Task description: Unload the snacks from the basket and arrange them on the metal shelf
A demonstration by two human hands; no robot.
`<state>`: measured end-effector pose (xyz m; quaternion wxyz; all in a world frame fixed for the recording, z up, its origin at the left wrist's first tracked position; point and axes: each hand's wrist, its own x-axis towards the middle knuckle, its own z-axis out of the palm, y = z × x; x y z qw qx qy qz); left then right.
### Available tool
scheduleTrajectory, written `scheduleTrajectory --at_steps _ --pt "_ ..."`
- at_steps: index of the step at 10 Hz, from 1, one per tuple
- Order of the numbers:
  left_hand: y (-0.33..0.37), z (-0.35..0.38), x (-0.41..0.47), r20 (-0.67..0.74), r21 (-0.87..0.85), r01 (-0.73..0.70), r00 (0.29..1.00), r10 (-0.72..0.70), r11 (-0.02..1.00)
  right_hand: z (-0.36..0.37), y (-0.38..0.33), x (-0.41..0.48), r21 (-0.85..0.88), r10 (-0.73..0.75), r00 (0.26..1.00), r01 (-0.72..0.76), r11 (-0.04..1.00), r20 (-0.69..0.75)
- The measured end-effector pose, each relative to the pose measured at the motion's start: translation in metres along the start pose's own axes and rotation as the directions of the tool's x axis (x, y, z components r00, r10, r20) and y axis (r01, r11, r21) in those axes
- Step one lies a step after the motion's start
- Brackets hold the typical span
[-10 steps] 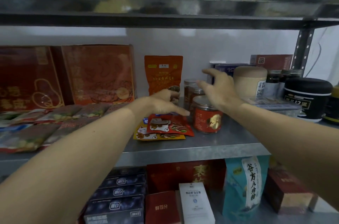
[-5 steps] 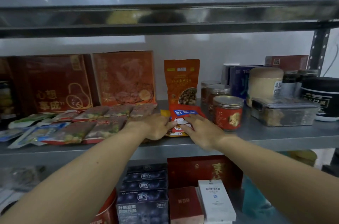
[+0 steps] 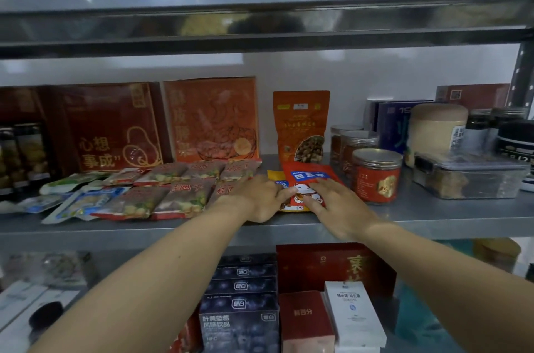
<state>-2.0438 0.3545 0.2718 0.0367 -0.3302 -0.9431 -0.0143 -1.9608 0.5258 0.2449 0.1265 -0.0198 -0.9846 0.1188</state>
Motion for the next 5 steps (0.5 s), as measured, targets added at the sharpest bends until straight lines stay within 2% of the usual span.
scheduleTrajectory --at_steps 1,3,4,5 --pt "-0.006 -0.002 -0.004 -0.081 -0.010 -0.005 0.997 0.004 1.000 -0.004 -0.005 0.000 -0.018 -0.002 1.000 0.003 1.000 0.024" --pt "-0.009 -0.017 -0.029 -0.131 0.050 0.038 0.991 -0.031 0.998 -0.018 -0.026 -0.001 -0.015 -0.077 0.997 0.077 0.997 -0.002" --pt "-0.010 -0.024 -0.052 -0.150 0.045 0.068 0.987 -0.061 0.997 -0.024 -0.044 -0.011 0.069 -0.160 0.978 0.170 0.983 -0.136" --pt "-0.006 -0.034 -0.070 -0.128 0.002 0.147 0.981 -0.146 0.989 -0.036 -0.065 -0.033 0.289 -0.152 0.902 0.283 0.915 -0.404"
